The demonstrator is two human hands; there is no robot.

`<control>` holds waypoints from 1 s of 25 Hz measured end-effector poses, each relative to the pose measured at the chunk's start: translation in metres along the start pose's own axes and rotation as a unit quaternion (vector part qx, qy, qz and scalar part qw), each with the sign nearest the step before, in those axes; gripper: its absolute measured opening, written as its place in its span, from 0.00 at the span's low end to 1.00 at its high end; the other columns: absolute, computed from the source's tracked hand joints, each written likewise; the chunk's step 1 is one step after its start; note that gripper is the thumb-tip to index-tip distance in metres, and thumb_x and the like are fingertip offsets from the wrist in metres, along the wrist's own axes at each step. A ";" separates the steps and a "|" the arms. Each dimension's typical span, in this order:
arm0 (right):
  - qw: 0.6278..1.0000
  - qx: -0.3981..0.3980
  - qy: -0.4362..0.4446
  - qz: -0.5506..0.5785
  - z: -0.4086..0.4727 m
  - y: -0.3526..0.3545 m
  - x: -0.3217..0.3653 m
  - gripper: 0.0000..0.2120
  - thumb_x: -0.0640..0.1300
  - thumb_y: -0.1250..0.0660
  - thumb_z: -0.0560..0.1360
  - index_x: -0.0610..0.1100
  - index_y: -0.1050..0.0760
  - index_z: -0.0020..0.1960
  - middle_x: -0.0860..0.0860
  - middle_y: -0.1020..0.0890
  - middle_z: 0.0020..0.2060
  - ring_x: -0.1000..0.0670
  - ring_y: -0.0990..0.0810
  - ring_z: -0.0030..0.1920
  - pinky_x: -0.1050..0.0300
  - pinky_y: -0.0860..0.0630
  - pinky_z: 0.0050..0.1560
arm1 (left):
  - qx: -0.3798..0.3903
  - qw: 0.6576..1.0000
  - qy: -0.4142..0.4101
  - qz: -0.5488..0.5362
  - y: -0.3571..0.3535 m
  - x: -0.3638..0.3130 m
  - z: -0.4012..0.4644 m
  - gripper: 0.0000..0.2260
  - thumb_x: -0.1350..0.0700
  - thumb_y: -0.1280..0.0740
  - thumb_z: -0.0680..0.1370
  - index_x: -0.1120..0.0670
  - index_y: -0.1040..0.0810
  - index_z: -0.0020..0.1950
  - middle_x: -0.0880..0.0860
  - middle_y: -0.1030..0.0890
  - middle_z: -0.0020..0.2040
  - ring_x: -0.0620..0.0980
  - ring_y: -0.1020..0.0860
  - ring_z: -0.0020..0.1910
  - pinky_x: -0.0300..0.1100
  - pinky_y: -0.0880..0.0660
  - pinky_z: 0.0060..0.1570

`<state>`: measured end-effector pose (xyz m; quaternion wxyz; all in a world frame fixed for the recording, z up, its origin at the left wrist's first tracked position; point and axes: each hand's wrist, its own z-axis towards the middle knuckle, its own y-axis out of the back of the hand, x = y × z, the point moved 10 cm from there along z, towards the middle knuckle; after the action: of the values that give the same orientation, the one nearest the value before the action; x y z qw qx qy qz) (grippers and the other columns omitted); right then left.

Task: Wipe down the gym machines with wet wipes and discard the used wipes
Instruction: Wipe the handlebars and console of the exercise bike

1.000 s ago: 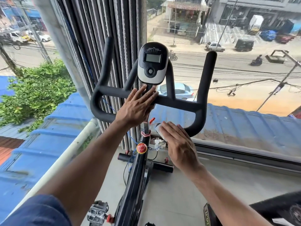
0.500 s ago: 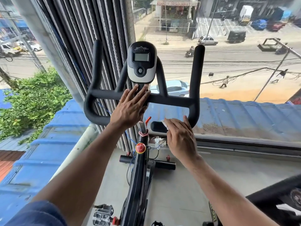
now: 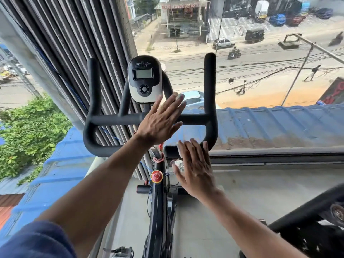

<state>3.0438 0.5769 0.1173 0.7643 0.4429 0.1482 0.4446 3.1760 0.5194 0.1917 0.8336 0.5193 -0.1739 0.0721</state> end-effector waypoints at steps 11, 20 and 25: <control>0.998 0.004 0.001 0.056 -0.013 -0.002 -0.034 0.34 0.55 0.37 0.80 0.38 0.40 0.80 0.42 0.38 0.79 0.39 0.47 0.82 0.31 0.43 0.76 | -0.017 0.999 0.011 0.032 -0.020 0.006 0.024 0.30 0.40 0.54 0.88 0.58 0.38 0.82 0.56 0.41 0.84 0.55 0.48 0.84 0.55 0.54 0.82; 0.990 0.000 -0.056 0.130 0.002 0.008 -0.057 0.33 0.55 0.45 0.82 0.35 0.42 0.80 0.40 0.47 0.82 0.37 0.53 0.82 0.32 0.46 0.78 | -0.004 0.999 0.017 0.039 -0.023 0.006 0.026 0.30 0.41 0.56 0.88 0.57 0.42 0.84 0.55 0.45 0.85 0.53 0.51 0.84 0.54 0.56 0.82; 0.971 0.009 -0.120 0.207 -0.003 0.001 -0.069 0.35 0.59 0.52 0.85 0.37 0.52 0.82 0.43 0.57 0.83 0.41 0.59 0.82 0.36 0.51 0.80 | -0.027 0.998 0.015 0.046 -0.021 0.005 0.024 0.29 0.42 0.56 0.88 0.58 0.39 0.82 0.56 0.41 0.84 0.54 0.47 0.84 0.55 0.53 0.83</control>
<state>3.0033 0.5229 0.1047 0.6638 0.5213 -0.0357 0.5352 3.1818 0.4884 0.1860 0.8456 0.4872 -0.1866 0.1133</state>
